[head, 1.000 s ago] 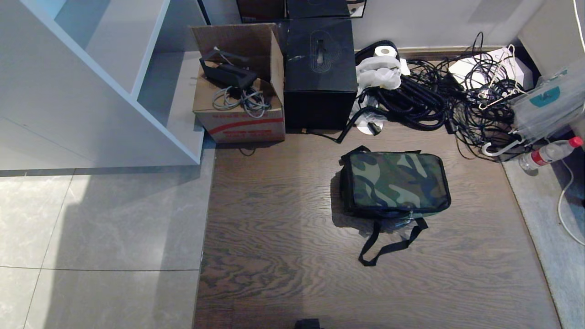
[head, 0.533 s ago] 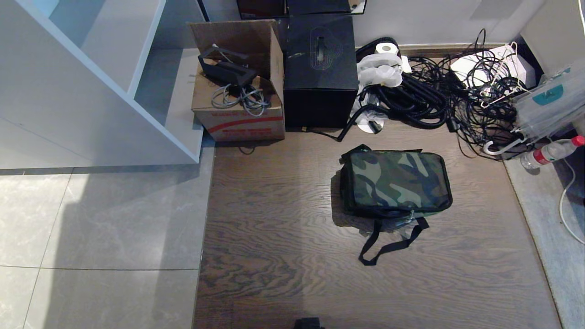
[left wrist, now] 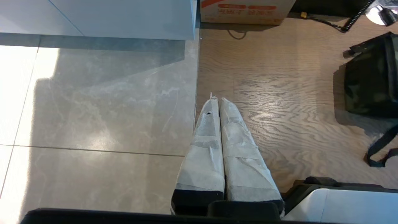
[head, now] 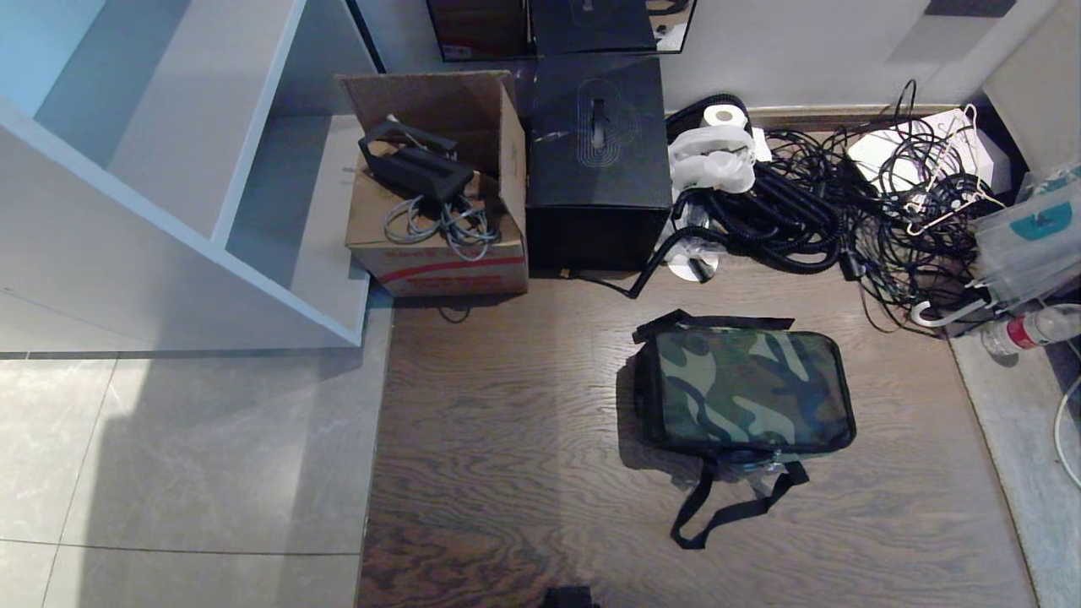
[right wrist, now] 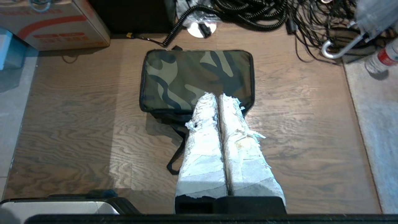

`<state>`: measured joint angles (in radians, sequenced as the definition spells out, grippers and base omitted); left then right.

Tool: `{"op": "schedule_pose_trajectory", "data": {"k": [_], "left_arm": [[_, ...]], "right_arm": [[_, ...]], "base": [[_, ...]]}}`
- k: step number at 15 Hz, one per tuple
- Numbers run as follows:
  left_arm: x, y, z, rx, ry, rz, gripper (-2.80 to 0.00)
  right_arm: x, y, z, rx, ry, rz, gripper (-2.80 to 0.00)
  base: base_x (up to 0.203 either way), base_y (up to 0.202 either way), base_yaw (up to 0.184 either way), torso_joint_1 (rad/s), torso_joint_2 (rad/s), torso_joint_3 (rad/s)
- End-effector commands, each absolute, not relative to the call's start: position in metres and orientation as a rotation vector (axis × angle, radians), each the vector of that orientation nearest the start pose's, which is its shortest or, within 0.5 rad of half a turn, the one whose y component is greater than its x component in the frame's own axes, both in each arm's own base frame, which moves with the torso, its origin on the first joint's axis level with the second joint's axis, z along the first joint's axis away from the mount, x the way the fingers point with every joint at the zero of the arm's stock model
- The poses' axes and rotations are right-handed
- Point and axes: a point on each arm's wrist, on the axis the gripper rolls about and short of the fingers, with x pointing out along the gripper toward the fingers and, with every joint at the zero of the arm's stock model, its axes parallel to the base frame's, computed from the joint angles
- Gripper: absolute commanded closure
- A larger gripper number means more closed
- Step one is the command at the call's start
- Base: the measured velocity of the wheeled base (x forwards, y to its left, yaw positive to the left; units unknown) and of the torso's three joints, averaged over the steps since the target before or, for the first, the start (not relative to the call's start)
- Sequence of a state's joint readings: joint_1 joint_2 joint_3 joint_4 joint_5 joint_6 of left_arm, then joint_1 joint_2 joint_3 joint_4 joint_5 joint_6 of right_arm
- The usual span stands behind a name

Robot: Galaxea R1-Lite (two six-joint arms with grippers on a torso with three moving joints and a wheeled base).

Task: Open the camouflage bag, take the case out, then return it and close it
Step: Open the top of the storage box

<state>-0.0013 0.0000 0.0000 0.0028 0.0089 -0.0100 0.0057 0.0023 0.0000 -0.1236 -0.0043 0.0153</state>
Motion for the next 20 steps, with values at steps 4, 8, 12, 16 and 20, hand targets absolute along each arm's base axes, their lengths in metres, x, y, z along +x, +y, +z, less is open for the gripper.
{"op": "schedule_pose_trajectory", "data": {"k": [4, 8, 12, 16, 20], "left_arm": [[-0.0228, 0.0002, 0.0752, -0.011, 0.003, 0.008, 0.0], [-0.0228, 0.0002, 0.0752, -0.011, 0.003, 0.008, 0.0], [-0.0228, 0.0002, 0.0752, -0.011, 0.003, 0.008, 0.0], [-0.0228, 0.0002, 0.0752, -0.011, 0.003, 0.008, 0.0], [-0.0228, 0.0002, 0.0752, -0.011, 0.003, 0.008, 0.0]], "right_arm": [[-0.0202, -0.0002, 0.0771, 0.016, -0.083, 0.002, 0.0], [-0.0202, -0.0002, 0.0771, 0.016, -0.083, 0.002, 0.0], [-0.0202, -0.0002, 0.0771, 0.016, -0.083, 0.002, 0.0], [-0.0202, -0.0002, 0.0771, 0.016, -0.083, 0.002, 0.0], [-0.0202, -0.0002, 0.0771, 0.016, -0.083, 0.001, 0.0]], "base": [[0.0, 0.0, 0.0, 0.0, 0.0, 0.0], [0.0, 0.0, 0.0, 0.0, 0.0, 0.0], [0.0, 0.0, 0.0, 0.0, 0.0, 0.0], [0.0, 0.0, 0.0, 0.003, 0.0, -0.025], [0.0, 0.0, 0.0, 0.003, 0.0, -0.171]]}}
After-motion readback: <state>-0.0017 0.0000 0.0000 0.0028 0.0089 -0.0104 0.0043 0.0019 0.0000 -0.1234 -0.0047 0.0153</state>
